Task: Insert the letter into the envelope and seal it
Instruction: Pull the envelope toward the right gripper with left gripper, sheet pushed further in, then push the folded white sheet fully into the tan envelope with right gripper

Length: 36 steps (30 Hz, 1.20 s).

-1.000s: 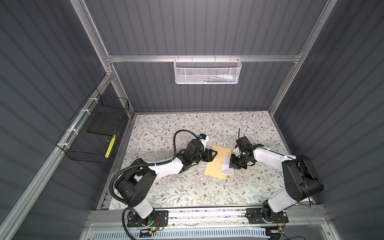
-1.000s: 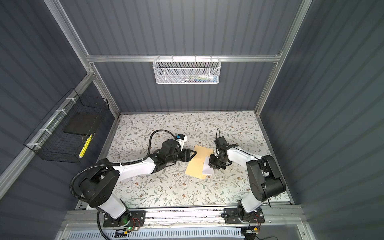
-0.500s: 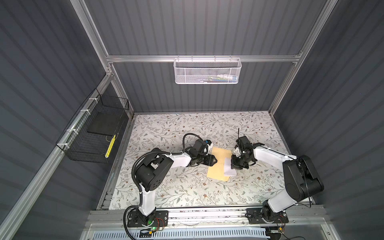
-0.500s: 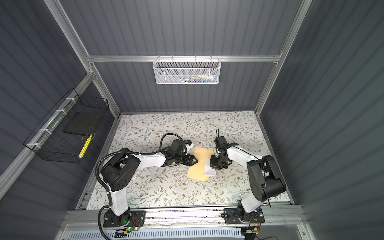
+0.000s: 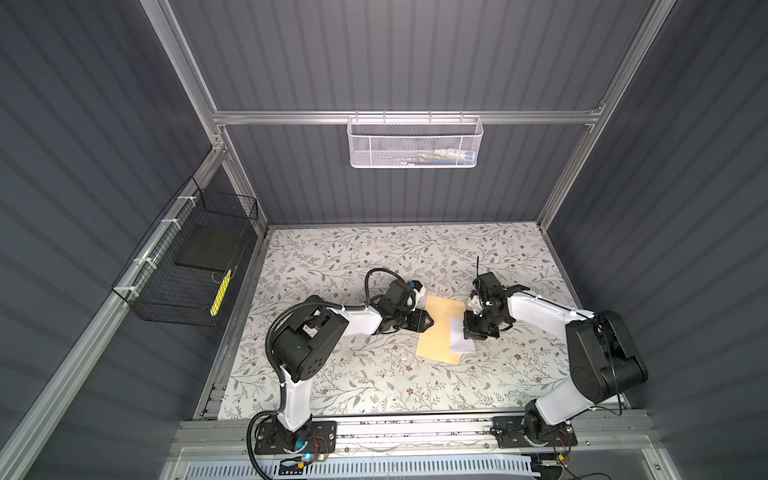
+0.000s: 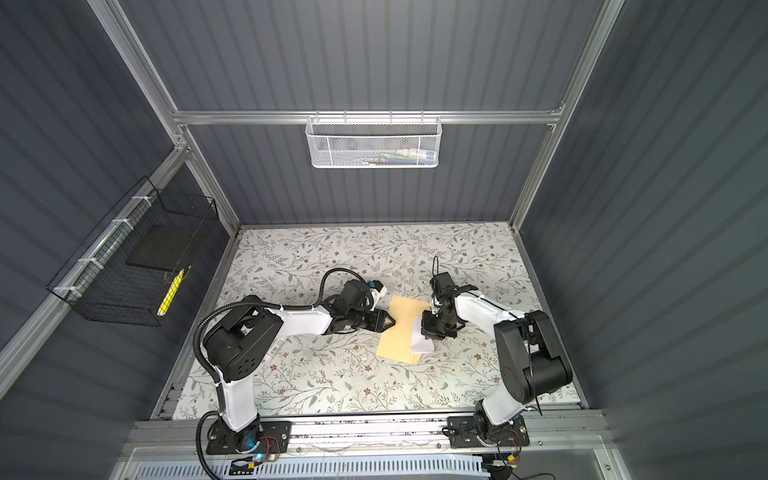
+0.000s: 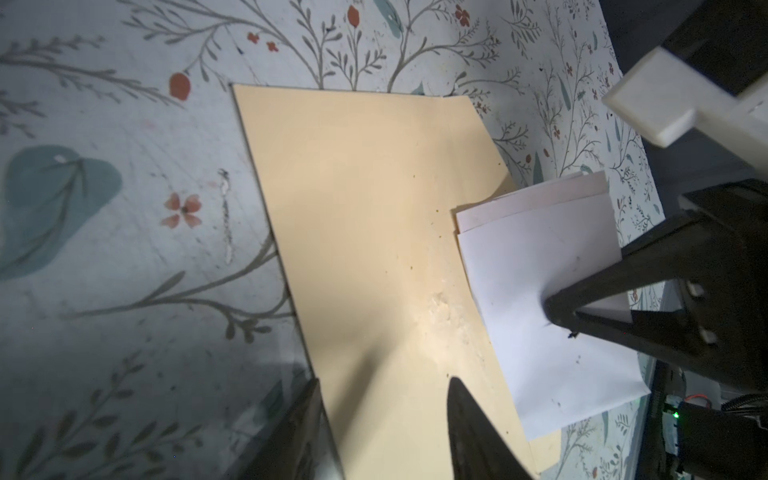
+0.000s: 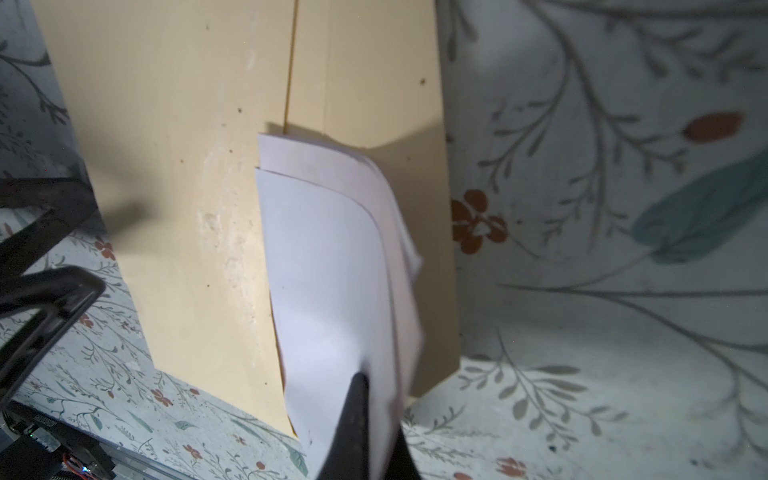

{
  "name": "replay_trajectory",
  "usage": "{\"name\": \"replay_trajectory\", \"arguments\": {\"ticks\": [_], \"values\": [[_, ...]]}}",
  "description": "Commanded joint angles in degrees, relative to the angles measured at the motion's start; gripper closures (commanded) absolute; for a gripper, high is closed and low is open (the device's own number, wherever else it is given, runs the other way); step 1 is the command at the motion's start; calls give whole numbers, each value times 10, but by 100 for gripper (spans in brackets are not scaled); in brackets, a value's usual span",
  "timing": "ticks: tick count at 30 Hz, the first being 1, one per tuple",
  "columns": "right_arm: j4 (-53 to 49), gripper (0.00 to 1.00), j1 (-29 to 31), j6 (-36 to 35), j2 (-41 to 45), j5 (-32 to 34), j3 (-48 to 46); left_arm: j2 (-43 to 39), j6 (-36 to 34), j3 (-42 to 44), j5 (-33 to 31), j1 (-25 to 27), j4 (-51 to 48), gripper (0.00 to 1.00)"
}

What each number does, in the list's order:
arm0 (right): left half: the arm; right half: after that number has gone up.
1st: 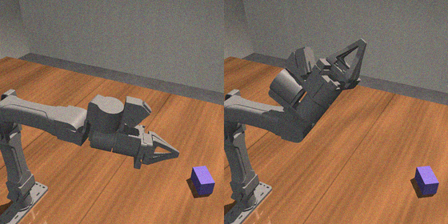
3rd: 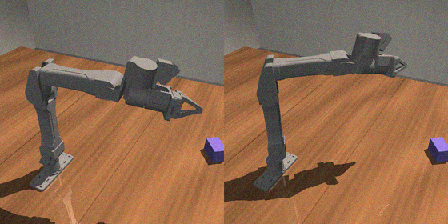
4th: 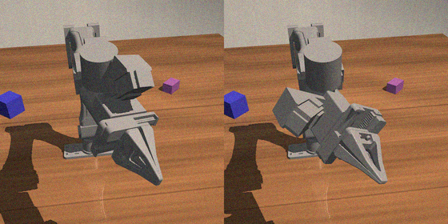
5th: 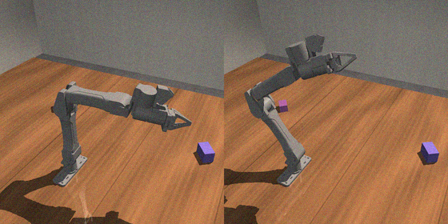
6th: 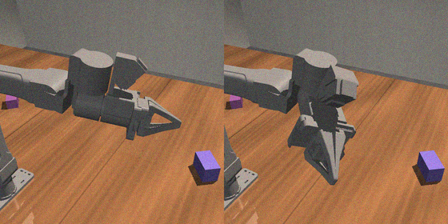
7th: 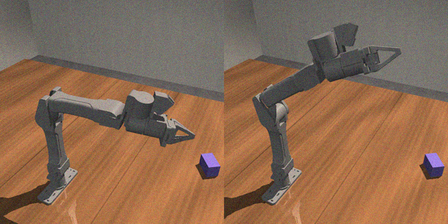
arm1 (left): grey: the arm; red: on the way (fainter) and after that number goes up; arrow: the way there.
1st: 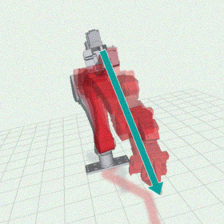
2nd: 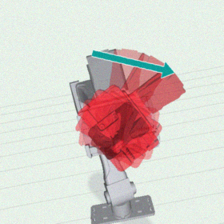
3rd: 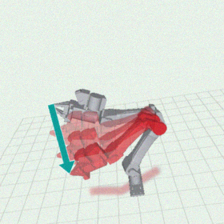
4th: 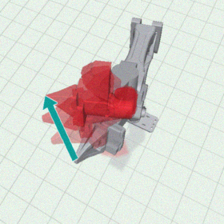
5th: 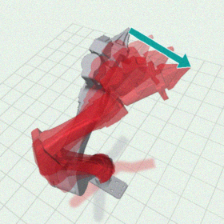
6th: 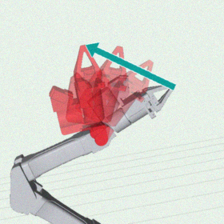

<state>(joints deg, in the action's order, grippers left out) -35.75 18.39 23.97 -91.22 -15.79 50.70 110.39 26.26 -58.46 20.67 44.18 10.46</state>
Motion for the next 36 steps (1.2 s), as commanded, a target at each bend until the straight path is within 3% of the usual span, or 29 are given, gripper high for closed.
{"name": "replay_trajectory", "arguments": {"ticks": [1, 5, 10, 21, 36], "values": [[4, 100, 2, -8, 1, -3, 3, 12, 3, -13, 33, 13, -35, 60], [8, 100, 1, -5, 2, -5, 4, 26, -1, -10, 28, 14, -45, 73], [18, 100, 2, 3, 9, -10, 2, 33, -3, 7, 19, 16, -56, 78], [24, 100, -1, 20, 9, -9, 1, 28, 0, 50, 4, 20, -58, 81], [59, 100, -2, 23, -11, -59, -14, 33, 9, 49, 27, 20, -23, 81]]}}
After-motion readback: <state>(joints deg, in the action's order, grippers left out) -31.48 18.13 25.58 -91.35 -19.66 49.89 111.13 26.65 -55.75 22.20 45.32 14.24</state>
